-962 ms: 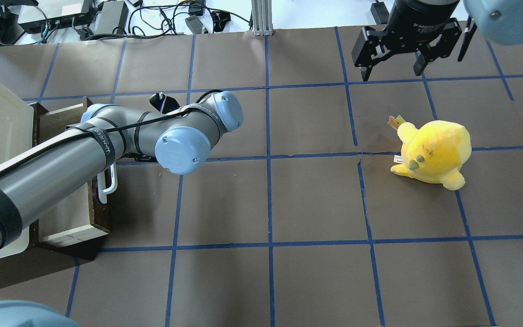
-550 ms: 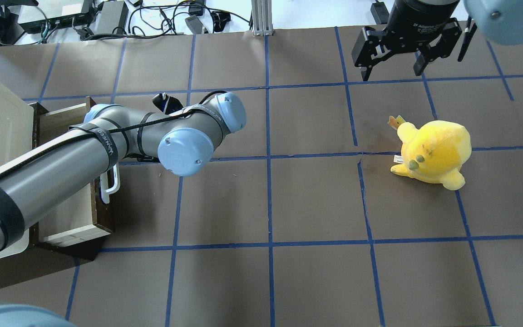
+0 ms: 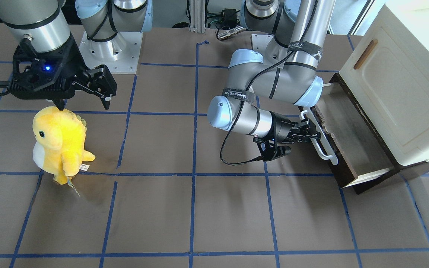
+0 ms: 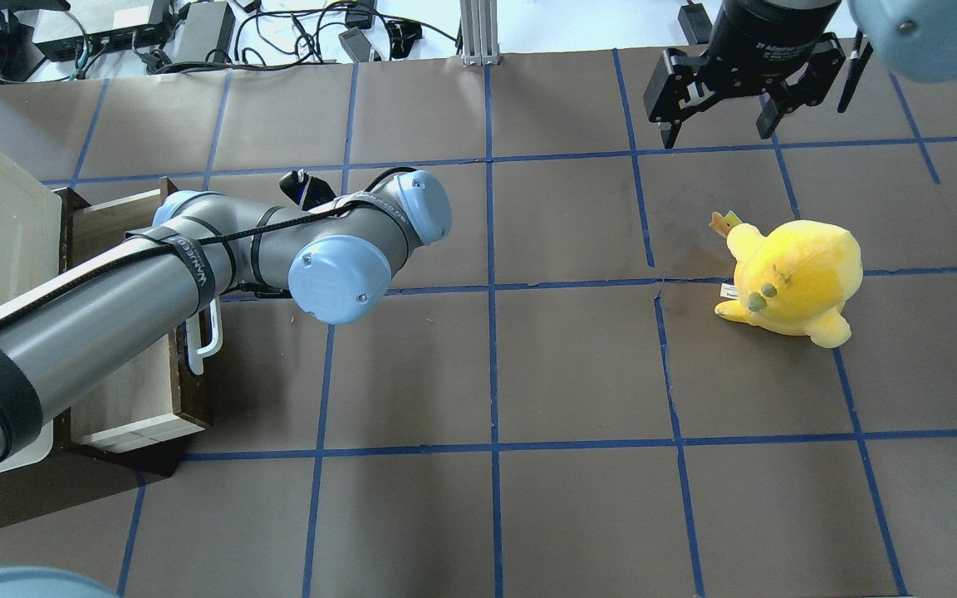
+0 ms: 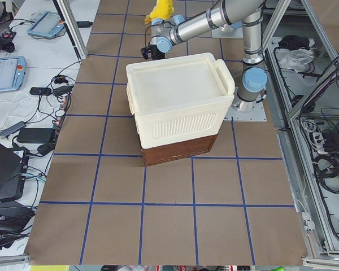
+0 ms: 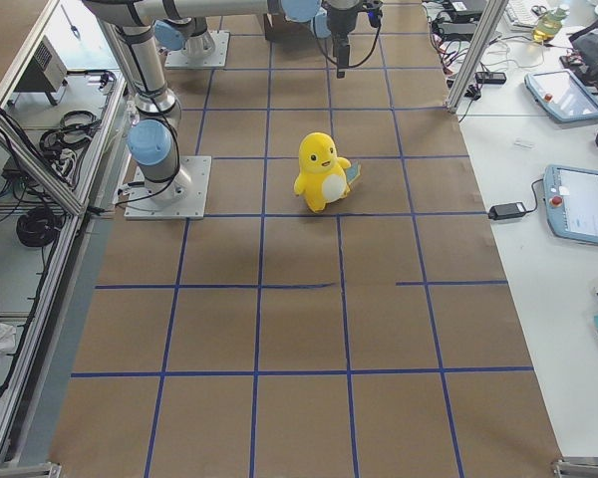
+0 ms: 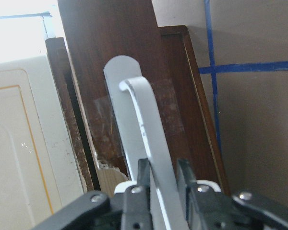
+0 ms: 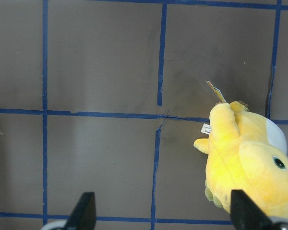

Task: Pull drawer sideways
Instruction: 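Pull the handle with the left gripper, sliding the drawer out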

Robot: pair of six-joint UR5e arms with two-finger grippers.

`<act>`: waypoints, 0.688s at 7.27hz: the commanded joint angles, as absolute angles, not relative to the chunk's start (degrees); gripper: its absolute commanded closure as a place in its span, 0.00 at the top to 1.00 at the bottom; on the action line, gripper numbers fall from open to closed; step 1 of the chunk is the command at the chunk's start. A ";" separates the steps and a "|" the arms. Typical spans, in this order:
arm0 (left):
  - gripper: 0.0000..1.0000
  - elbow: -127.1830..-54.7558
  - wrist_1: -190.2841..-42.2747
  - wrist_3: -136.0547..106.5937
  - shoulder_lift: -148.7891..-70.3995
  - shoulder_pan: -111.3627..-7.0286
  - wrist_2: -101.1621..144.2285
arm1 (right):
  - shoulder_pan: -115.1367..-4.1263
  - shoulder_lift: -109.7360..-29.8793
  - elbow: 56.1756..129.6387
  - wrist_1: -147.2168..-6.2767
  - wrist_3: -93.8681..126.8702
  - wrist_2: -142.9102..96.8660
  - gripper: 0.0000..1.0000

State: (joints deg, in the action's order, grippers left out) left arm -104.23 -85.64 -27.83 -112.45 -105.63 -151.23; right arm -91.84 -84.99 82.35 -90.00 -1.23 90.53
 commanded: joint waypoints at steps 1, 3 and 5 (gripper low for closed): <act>0.89 -104.59 -85.61 -26.55 -111.97 -105.56 -151.35 | -91.85 -84.99 82.35 -90.00 -1.23 90.53 1.00; 0.89 -103.37 -84.47 -22.01 -111.10 -105.30 -151.52 | -91.85 -84.99 82.35 -90.00 -1.32 90.53 1.00; 0.89 -98.99 -79.64 -15.32 -110.31 -105.21 -147.08 | -91.85 -84.99 82.35 -90.00 -1.23 90.53 1.00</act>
